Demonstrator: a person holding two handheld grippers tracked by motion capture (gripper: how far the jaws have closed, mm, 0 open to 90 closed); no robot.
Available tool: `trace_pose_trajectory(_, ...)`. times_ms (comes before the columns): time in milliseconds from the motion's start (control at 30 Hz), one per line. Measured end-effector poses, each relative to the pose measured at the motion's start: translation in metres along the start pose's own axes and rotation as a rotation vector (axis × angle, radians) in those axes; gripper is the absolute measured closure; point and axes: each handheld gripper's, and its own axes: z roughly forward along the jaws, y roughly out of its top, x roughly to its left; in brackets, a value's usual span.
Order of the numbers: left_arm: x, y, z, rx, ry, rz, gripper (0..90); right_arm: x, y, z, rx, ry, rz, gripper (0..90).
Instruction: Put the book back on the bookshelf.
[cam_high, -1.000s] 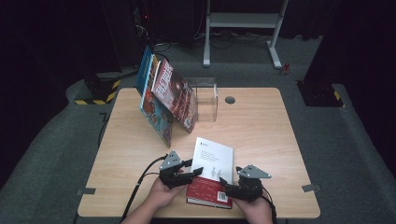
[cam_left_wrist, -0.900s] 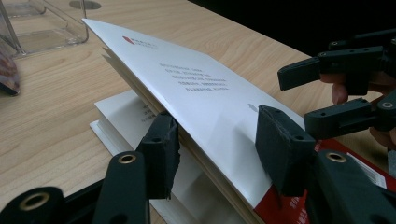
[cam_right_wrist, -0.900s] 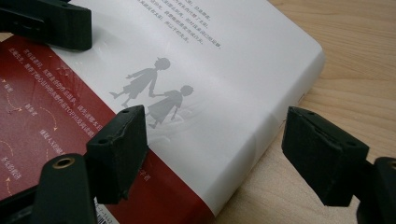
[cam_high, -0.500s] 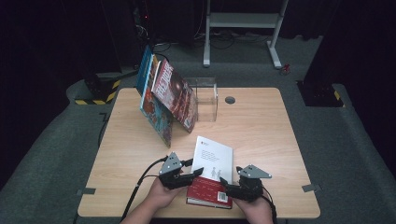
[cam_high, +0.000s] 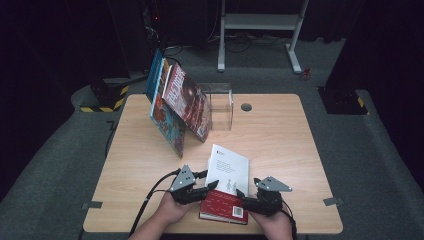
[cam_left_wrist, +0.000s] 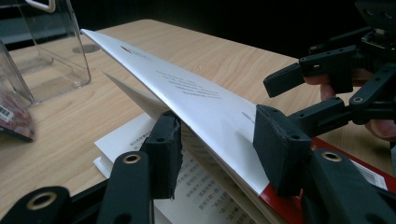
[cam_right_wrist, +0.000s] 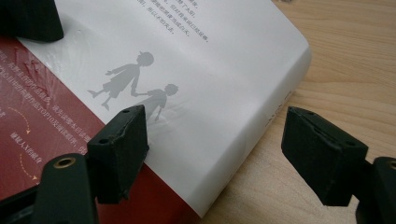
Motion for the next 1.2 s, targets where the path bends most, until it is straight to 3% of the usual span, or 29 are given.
trace_pose_trajectory(267,-0.006,0.002,-0.005,-0.03,-0.001,0.072,52.8,-0.003,0.001,-0.004,-0.028,0.004,0.013,21.6)
trace_pose_trajectory(467,-0.008,0.002,-0.007,-0.049,-0.003,0.093,52.8,-0.005,0.001,-0.004,-0.038,0.023,0.033,18.4)
trace_pose_trajectory(767,-0.01,0.001,-0.009,-0.061,-0.002,0.106,52.8,-0.012,0.0,0.0,-0.031,0.076,0.104,11.7)
trace_pose_trajectory(967,-0.011,0.001,-0.009,-0.066,0.0,0.119,52.8,-0.021,-0.003,0.005,-0.028,0.153,0.167,9.8)
trace_pose_trajectory(1033,-0.011,0.001,-0.01,-0.067,0.0,0.121,52.8,-0.026,-0.005,0.008,-0.024,0.204,0.199,8.9)
trace_pose_trajectory(1200,-0.012,0.001,-0.011,-0.073,-0.001,0.134,52.8,-0.031,-0.008,0.011,-0.022,0.251,0.235,8.3)
